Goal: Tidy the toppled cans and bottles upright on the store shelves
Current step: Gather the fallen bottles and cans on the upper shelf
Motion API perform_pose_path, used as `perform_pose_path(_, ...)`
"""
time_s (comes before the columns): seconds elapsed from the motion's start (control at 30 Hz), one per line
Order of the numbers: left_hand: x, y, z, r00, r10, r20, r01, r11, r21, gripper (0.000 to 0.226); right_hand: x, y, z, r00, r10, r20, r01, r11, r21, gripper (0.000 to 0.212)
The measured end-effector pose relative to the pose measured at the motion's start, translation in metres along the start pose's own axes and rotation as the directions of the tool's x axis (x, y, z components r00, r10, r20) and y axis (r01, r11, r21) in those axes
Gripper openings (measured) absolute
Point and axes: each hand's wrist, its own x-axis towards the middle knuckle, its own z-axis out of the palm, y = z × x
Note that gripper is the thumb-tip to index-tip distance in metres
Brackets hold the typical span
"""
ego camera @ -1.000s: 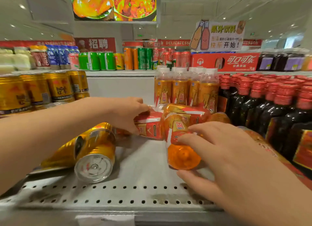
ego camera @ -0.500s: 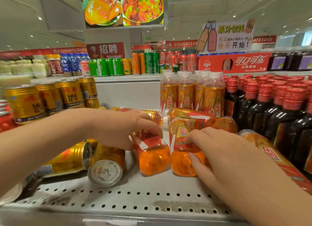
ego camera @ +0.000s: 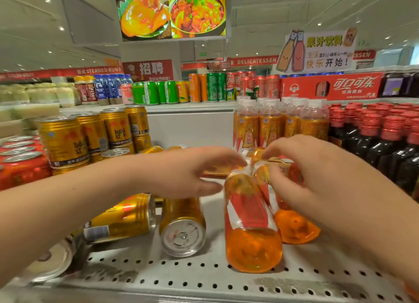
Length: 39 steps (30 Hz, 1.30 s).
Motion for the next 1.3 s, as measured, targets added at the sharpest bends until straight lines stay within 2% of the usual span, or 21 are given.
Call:
perform_pose_path(0.07,0.004,-0.023,-0.013,0.987,-0.097,-0.126,0.119,0.976,0.180,0.046,0.023,-0.003,0.002,1.000,-0.020,0.018,0.020,1.000,-0.007,0.031)
perform_pose_path(0.13,0.008,-0.052,-0.026,0.946,-0.231,-0.229,0.302,0.884,0.356,0.048,0.050,-0.004,0.006,0.998,-0.033,0.046,0.034,0.999,-0.029,0.027)
perform_pose_path(0.2,0.010,-0.079,-0.033,0.885,-0.381,-0.266,0.462,0.782,0.419,0.052,0.078,-0.004,0.014,0.994,-0.035,0.102,0.040,0.998,-0.049,0.028)
perform_pose_path(0.3,0.014,-0.108,-0.032,0.817,-0.522,-0.245,0.574,0.690,0.441,0.058,0.117,-0.005,0.032,0.973,-0.056,0.226,0.082,0.991,-0.108,0.036)
perform_pose_path(0.37,0.020,-0.119,-0.029,0.806,-0.545,-0.231,0.582,0.661,0.473,0.060,0.136,-0.006,0.047,0.948,-0.067,0.311,0.125,0.977,-0.170,0.040)
perform_pose_path(0.5,0.028,-0.129,-0.025,0.816,-0.539,-0.207,0.565,0.673,0.477,0.061,0.159,-0.004,0.081,0.903,-0.028,0.429,0.149,0.957,-0.251,0.045)
perform_pose_path(0.57,0.030,-0.131,-0.026,0.824,-0.544,-0.159,0.550,0.702,0.453,0.057,0.165,0.001,0.096,0.866,0.028,0.499,0.131,0.951,-0.281,0.052)
perform_pose_path(0.67,0.033,-0.134,-0.031,0.840,-0.538,-0.073,0.519,0.755,0.401,0.039,0.174,0.010,0.113,0.809,0.104,0.579,0.084,0.954,-0.288,0.069)
perform_pose_path(0.77,0.038,-0.138,-0.033,0.839,-0.541,-0.060,0.524,0.773,0.359,0.038,0.180,0.016,0.126,0.770,0.126,0.625,0.038,0.970,-0.242,0.076)
perform_pose_path(0.83,0.042,-0.142,-0.033,0.828,-0.557,-0.063,0.543,0.769,0.336,0.044,0.181,0.018,0.134,0.776,0.113,0.621,0.041,0.973,-0.229,0.076)
perform_pose_path(0.93,0.046,-0.146,-0.035,0.811,-0.580,-0.073,0.573,0.764,0.297,0.052,0.184,0.021,0.134,0.822,0.113,0.558,0.036,0.968,-0.250,0.082)
perform_pose_path(1.07,0.056,-0.144,-0.034,0.807,-0.585,-0.083,0.585,0.769,0.257,0.061,0.188,0.019,0.123,0.879,0.169,0.446,-0.015,0.944,-0.329,0.072)
perform_pose_path(1.17,0.063,-0.139,-0.032,0.804,-0.588,-0.091,0.590,0.769,0.244,0.064,0.188,0.017,0.117,0.862,0.263,0.433,-0.094,0.923,-0.374,0.069)
perform_pose_path(1.3,0.081,-0.127,-0.027,0.809,-0.581,-0.088,0.584,0.777,0.234,0.069,0.183,0.019,0.112,0.803,0.379,0.459,-0.184,0.892,-0.414,0.065)
